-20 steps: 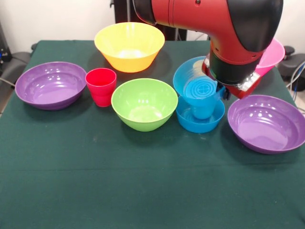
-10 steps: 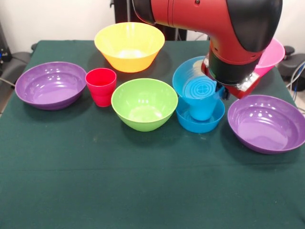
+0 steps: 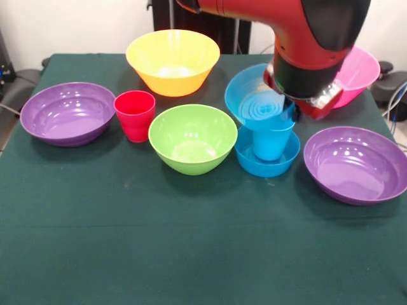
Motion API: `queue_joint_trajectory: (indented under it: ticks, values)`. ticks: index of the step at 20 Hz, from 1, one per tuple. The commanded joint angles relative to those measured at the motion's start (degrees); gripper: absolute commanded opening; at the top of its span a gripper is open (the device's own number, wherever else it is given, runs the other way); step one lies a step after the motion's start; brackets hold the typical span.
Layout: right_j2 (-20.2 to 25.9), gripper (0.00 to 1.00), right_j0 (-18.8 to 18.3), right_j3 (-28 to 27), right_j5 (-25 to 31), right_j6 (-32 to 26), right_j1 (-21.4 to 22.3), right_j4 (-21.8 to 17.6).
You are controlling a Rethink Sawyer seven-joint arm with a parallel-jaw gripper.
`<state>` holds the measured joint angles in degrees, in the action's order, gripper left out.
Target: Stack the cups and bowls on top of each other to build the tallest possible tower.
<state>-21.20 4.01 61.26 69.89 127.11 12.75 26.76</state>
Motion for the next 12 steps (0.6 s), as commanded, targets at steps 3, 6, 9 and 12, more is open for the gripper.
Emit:
queue_joint_trajectory:
  ticks: [3, 6, 9, 12]
  values:
    - [1.3, 0.0, 0.9, 7.6, 1.2, 6.6, 4.7, -4.2]
    - [1.1, 0.0, 1.2, 7.5, 3.7, 7.4, 6.3, -3.8]
    - [1.0, 0.0, 1.6, 7.8, 4.2, 8.1, 7.5, -3.6]
    - [1.5, 0.0, 2.3, 7.8, 2.3, 9.6, 6.9, -2.7]
